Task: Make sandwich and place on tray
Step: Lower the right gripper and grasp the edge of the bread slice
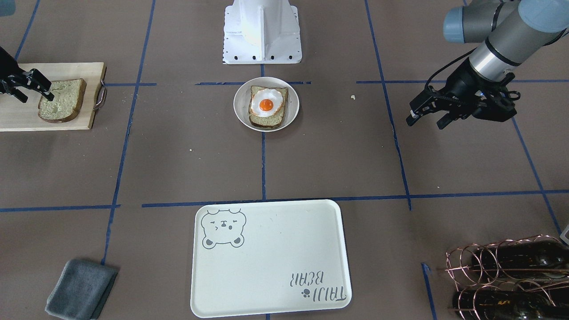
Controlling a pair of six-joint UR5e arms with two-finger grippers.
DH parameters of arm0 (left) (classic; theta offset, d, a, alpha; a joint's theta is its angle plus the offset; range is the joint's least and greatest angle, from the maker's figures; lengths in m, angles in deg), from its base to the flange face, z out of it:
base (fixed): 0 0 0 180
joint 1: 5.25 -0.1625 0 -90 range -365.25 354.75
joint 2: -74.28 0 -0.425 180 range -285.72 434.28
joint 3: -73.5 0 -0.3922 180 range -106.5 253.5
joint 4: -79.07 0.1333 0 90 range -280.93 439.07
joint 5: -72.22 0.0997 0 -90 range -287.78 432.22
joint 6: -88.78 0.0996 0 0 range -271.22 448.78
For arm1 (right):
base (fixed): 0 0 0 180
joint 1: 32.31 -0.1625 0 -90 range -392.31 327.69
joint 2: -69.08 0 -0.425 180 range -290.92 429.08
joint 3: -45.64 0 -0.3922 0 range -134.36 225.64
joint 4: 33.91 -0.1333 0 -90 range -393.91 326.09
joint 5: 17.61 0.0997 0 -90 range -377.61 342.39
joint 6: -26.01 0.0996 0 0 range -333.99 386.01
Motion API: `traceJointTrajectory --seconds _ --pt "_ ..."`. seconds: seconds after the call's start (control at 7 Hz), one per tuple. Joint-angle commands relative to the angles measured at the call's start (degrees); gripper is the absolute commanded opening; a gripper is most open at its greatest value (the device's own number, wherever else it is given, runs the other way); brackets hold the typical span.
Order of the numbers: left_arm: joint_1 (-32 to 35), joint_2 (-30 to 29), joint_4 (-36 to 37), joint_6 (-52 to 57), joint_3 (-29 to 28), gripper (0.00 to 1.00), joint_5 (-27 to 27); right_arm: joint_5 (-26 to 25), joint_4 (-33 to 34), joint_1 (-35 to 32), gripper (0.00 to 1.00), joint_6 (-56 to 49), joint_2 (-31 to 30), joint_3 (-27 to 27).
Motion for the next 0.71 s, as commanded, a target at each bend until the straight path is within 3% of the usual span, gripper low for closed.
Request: traceJointTrajectory --seconds 0.0,0.14,0.57 --pt "0.0 0.0 0.1 -0.1 0.0 1.00 0.0 -0.1 0.0 0.9 0.60 0.2 -0.5 0.0" --pt "0.0 0.0 0.1 -0.1 0.0 1.00 0.0 -0.1 0.0 1.1 0.49 0.2 -0.8 0.0" --pt "0.0 0.0 0.1 0.0 -0.1 1.00 0.0 -0.2 0.0 2.5 0.49 0.2 -0.8 0.1"
